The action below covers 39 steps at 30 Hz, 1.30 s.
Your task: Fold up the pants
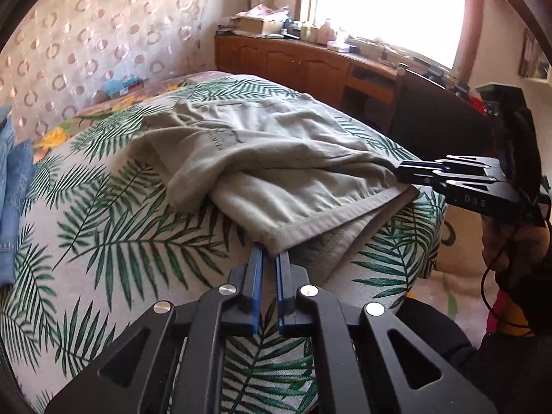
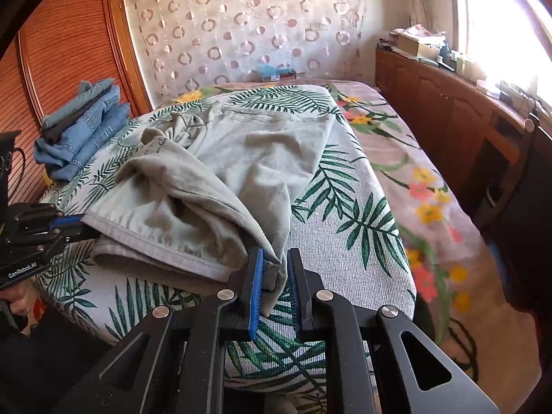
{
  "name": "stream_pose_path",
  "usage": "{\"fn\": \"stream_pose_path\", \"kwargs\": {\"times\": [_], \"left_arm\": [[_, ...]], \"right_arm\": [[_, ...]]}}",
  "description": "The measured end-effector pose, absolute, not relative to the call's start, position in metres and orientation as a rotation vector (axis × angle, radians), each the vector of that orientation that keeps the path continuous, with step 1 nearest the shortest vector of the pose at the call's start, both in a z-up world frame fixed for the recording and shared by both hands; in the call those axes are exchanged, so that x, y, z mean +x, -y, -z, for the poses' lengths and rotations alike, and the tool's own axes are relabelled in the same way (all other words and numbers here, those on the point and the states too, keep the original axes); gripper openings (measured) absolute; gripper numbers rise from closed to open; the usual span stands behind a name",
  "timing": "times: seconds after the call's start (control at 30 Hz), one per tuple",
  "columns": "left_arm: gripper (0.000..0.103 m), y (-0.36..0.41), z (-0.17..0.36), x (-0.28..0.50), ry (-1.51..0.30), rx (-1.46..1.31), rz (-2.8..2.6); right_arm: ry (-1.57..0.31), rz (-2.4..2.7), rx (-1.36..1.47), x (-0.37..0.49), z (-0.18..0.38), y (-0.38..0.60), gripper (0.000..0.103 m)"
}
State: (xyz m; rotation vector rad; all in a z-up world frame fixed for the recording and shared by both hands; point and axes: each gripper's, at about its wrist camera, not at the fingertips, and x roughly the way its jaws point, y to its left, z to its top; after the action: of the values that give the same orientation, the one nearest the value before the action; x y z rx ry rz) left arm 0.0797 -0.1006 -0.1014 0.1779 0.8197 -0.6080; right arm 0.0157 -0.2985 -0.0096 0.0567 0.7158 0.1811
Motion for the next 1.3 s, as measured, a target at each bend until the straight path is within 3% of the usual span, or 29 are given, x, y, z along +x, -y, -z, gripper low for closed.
{"fn": "stream_pose_path", "kwargs": {"times": [0.23,0.4,0.43,0.5,0.63,0.87,1.3], "left_arm": [[0.027,0.085,0.094,0.078,-0.803,0.184,0.561],[0.036,0.065,0.087,0.082,-0.778,0.167,0.499],[0.048,0.061,0.086,0.084,-0.773,0.159,0.491],[0.052,0.051,0.085,0.088,-0.765,0.136,0.466],[0.077,0.033,0.088,0.098,-0.763,0.097,0.409],[0.079,0.013,0.096,0.106,-0.760,0.082,0.332],[0.079,-0.008,0.097,0.108,-0.758,0.049,0.287]], "right_arm": [[-0.675,-0.208,0.038,0.014,-0.004,0.292,0.014],[-0.642,-0.246,0.010,0.013,-0.015,0.278,0.014],[-0.637,-0.256,0.003,0.015,-0.017,0.274,0.014],[-0.628,-0.272,-0.008,0.017,-0.018,0.269,0.014],[-0.616,-0.309,-0.026,0.027,-0.021,0.253,0.015],[-0.619,-0.399,-0.054,0.055,-0.019,0.226,0.028],[-0.687,-0.545,-0.185,0.109,-0.013,0.164,0.028]]}}
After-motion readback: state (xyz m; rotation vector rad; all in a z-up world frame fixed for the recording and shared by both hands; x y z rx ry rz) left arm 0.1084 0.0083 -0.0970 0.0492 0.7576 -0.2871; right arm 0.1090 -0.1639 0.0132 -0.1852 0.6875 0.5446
